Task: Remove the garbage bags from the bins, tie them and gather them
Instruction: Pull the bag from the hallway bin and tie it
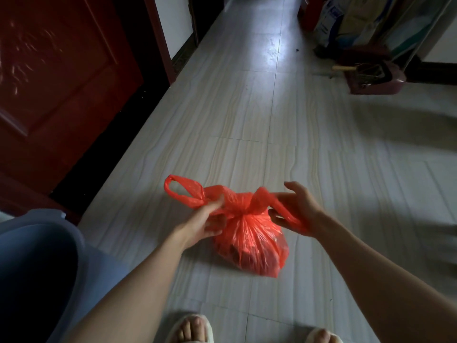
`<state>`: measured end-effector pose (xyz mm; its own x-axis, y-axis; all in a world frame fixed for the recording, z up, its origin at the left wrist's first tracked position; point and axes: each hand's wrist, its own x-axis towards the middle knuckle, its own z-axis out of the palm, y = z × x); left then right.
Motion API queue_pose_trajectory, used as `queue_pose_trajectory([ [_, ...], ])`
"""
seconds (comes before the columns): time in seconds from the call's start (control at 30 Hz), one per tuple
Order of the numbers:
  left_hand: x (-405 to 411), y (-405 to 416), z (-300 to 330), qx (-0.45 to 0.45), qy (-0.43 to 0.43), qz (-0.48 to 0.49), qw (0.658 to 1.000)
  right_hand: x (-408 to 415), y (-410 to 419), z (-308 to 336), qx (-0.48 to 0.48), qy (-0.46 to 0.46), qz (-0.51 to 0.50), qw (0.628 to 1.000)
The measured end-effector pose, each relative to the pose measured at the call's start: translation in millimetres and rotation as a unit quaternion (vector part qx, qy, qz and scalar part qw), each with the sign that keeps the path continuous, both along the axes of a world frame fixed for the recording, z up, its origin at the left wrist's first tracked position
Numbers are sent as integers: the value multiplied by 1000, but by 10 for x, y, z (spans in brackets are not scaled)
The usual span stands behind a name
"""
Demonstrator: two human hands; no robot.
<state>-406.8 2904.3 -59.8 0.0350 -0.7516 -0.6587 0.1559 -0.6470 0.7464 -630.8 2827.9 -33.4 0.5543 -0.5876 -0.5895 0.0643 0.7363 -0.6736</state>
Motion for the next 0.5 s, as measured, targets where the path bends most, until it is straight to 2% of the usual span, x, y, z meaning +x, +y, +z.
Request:
queue_pose_trajectory([
  [0.07, -26, 19, -21, -35, -20, -36, 999, 29, 32, -25, 46, -45, -47, 997],
  [0.13, -95, 37, -63, -34, -79, -31, 996, 54, 65, -48, 88, -85, -113, 986],
  [0.2, -172, 32, -73, -61, -229, -33, 971, 69, 108, -87, 111, -94, -182, 972],
  [0.27, -200, 15, -83, -99, -363, -37, 926, 109, 164, -130, 100, -57, -187, 976],
  [0.3, -210, -2, -78, -122, -377, -22, 918, 144, 201, -147, 68, -1, -155, 986],
  [0.37, -232, -34, -67, -166, -342, 20, 925, 222, 252, -178, -46, 131, -56, 989],
  [0.43, -285, -80, -33, -181, -290, 59, 938, 313, 272, -168, -135, 169, -38, 976],
  [0.5, -344, -129, 10, -171, -248, 83, 950, 378, 282, -175, -146, 162, -76, 973],
])
